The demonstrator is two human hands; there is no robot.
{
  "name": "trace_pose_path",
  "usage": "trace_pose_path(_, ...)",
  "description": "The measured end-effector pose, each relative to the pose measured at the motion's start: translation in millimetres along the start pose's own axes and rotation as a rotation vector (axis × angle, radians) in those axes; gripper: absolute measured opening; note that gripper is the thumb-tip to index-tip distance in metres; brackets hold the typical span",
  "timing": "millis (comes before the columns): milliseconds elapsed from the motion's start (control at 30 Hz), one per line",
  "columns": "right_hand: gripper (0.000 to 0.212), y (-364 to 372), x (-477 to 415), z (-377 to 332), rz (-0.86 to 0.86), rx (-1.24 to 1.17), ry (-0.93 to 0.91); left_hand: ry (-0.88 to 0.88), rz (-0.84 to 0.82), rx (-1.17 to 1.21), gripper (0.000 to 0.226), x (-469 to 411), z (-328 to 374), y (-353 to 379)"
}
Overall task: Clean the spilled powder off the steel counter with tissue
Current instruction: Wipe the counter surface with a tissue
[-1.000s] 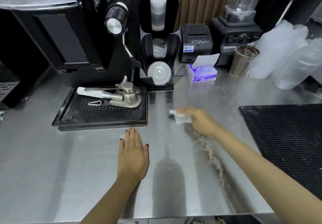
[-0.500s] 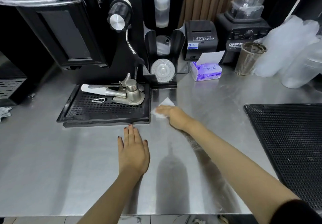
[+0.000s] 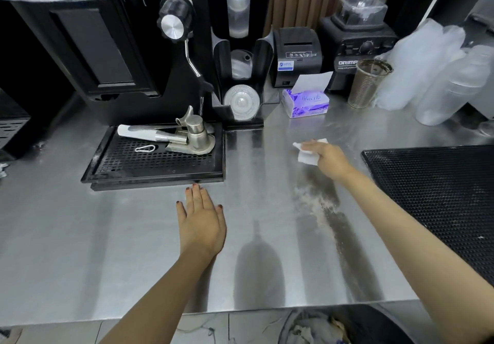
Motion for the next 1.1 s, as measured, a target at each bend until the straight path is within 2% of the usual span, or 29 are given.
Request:
trace_pose_path(67,0.06,11,-5,18,-0.03,0.112,0.051,-0.001,-0.004,-0.001,0.057,1,0,0)
trace_pose_path(133,0.064,29,0,11,-0.073,0.132,-0.006,-0.001,-0.005,-0.001,0.057,1,-1,0)
trace_pose_path(333,0.069,66,81,-21,-0.343,-0.056,-0.161,0.08,0.041,0.046,0.055,6,6,-4)
trace_pose_path(433,0.059,69,129,-20,-0.437,-0.098,-0.172,0.209,0.05,0.102,0.054,15,22,-2)
trace_pose_path(533,0.05,39,125,-24,-0.366,-0.206,-0.128,0.354,0.023,0.108,0.063,26,46,1)
trace_pose_path(600,0.046,6,95,-16,-0.165,-0.265,-0.085,0.409,-0.004,0.068,0.062,31,62,6)
trace_pose_path(667,0.045,-11,63,7,-0.031,-0.212,-0.012,0.414,-0.003,0.034,0.062,33,68,10)
trace_pose_path(733,0.05,-5,43,32,-0.02,-0.067,0.078,0.372,0.01,0.026,0.063,33,66,9)
trace_pose_path(800,0.048,6,32,34,0.0,-0.023,0.088,0.329,0.014,0.027,0.056,31,61,9)
trace_pose_path(900,0.039,40,26,-4,-0.111,-0.095,0.02,0.305,0.023,0.059,0.054,30,58,7)
trace_pose_path(1100,0.062,93,79,-55,-0.402,-0.138,-0.186,0.272,0.038,0.106,0.052,26,54,4)
Point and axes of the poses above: each hand's wrist, its own x-axis away from the middle knuckle, its own y-axis out of the palm, z = x × y, the point moved 10 cm from there along -x, towards the middle knuckle, and after that the axes turned 3 degrees about -z, right-handed, at the moved point
